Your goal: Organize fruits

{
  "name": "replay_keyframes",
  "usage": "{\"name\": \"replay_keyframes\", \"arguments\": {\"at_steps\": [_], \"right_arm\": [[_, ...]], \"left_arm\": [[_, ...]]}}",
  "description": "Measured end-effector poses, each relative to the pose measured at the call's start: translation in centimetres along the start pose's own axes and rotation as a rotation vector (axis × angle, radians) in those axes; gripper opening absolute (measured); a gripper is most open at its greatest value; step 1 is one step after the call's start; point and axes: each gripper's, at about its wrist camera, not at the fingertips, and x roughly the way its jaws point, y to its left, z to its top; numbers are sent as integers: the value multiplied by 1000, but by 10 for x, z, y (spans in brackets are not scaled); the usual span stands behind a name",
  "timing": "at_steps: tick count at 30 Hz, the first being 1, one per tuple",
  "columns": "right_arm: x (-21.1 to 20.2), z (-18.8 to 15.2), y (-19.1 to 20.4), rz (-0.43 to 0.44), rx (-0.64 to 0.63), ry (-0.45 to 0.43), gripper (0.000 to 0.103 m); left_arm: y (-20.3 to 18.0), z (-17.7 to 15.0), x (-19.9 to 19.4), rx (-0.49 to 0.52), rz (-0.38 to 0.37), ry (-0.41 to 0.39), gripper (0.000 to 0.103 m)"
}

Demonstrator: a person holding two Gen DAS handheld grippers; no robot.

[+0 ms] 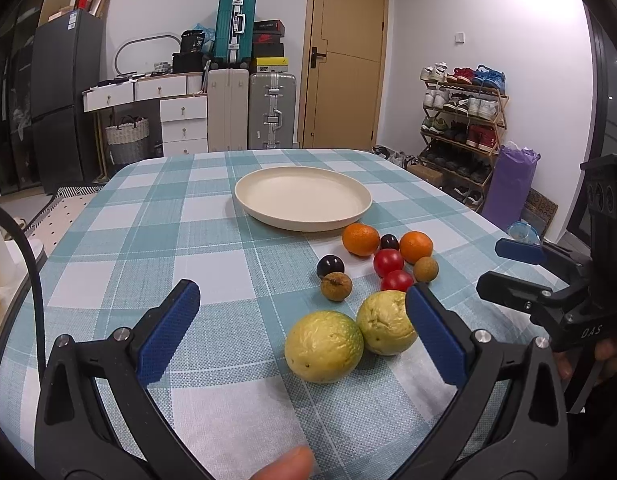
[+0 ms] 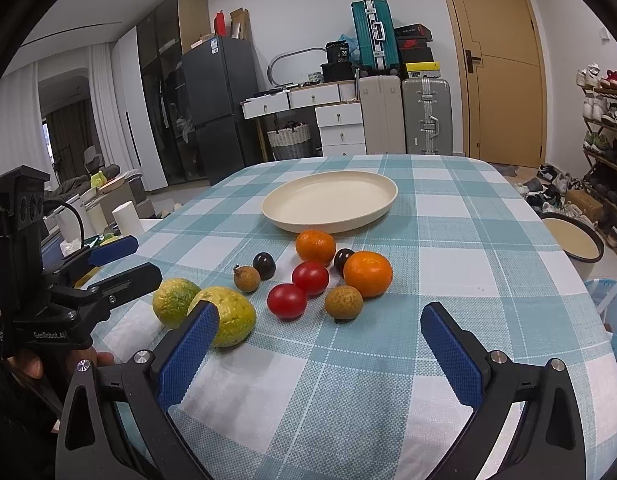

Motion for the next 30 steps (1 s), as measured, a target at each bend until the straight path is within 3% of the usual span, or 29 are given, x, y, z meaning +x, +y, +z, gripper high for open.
{"name": "replay_keyframes", "arguments": {"at_steps": [30], "right_arm": [[2, -1, 1, 18, -11, 10, 103]], "left_arm": [[2, -1, 0, -3, 0, -1, 103]]}}
